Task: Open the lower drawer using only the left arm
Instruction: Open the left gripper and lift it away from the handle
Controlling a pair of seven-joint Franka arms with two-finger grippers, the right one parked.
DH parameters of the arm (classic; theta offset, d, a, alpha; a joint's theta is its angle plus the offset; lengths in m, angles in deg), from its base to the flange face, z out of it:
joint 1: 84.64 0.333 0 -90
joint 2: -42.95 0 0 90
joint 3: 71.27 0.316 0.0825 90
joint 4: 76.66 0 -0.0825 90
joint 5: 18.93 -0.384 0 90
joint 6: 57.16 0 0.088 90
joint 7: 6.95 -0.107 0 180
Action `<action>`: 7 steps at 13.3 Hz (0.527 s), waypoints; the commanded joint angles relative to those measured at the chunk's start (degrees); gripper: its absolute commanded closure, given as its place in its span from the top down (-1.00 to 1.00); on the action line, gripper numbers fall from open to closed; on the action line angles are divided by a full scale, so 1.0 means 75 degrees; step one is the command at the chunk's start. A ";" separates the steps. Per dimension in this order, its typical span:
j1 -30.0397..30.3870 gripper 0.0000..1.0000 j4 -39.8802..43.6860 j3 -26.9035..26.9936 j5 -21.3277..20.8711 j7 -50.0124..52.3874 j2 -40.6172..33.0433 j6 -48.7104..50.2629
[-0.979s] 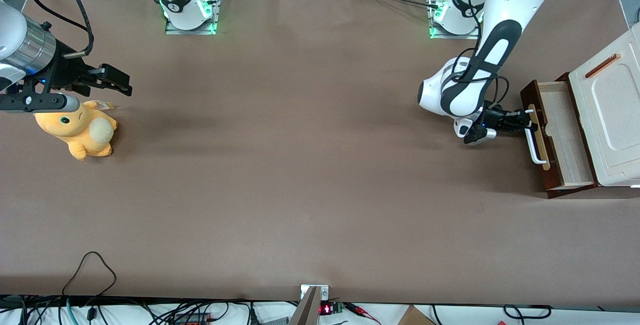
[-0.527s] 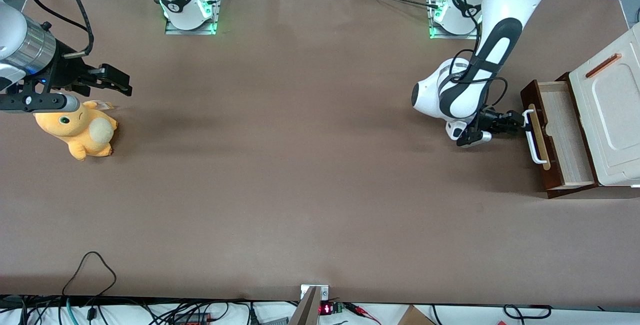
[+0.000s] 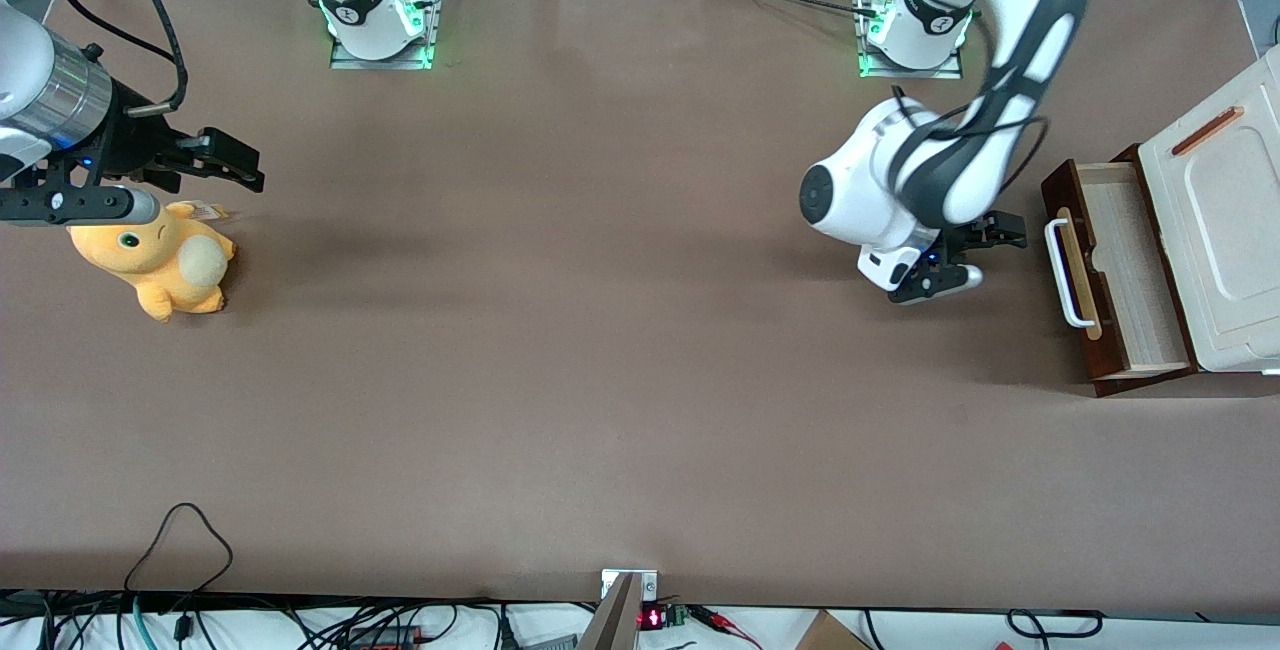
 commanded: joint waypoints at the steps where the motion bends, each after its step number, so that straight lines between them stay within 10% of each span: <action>1: 0.0363 1.00 0.0834 0.0062 0.1586 -0.1170 -0.0748 0.0017; 7: 0.0880 1.00 0.1925 0.0787 0.4796 -0.3372 -0.1862 0.0041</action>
